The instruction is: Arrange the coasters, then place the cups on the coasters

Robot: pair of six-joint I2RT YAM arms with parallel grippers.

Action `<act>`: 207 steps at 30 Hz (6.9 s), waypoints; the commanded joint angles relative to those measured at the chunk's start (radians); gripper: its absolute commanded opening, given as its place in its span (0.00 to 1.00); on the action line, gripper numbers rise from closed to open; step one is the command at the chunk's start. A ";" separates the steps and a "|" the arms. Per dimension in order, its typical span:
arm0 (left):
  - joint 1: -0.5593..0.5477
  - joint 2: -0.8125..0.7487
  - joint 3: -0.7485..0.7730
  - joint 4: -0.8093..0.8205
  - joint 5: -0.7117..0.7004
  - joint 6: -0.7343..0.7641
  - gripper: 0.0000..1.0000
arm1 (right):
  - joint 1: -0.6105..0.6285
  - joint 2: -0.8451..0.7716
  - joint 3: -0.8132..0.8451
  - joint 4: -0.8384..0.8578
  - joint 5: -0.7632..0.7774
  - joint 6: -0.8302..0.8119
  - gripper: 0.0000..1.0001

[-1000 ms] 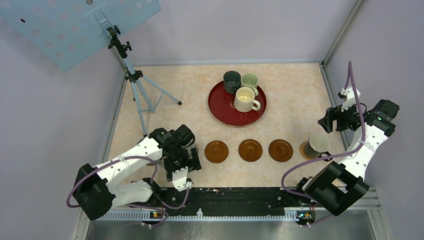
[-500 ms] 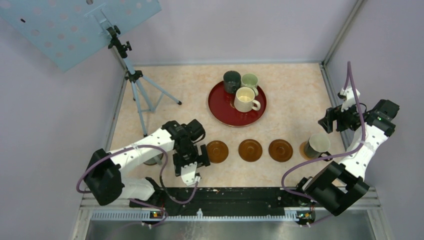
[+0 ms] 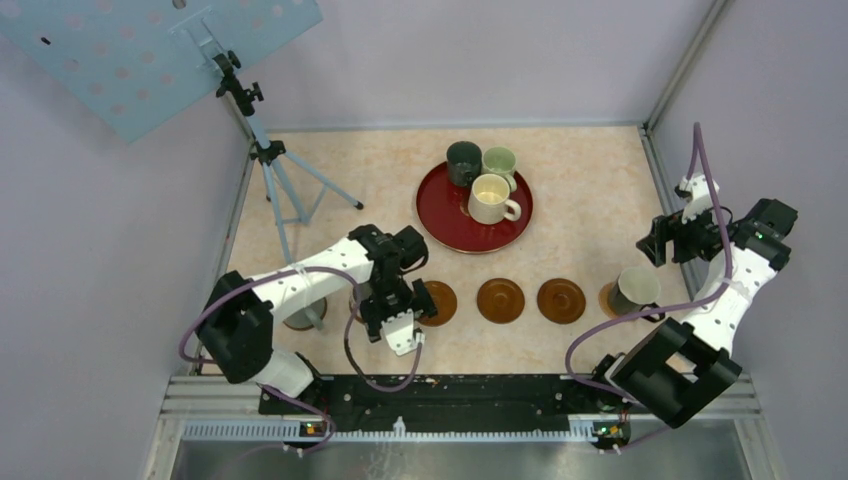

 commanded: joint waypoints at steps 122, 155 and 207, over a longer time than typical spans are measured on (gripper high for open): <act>0.556 0.008 0.582 0.215 0.170 -1.611 0.99 | 1.706 0.077 -0.155 0.757 0.981 1.043 0.00; 0.604 -0.040 0.511 0.188 0.159 -1.595 0.99 | 1.953 0.145 -0.220 0.800 1.323 1.325 0.00; 0.643 -0.087 0.432 0.207 0.194 -1.614 0.99 | 1.983 0.158 -0.268 0.750 1.259 1.400 0.23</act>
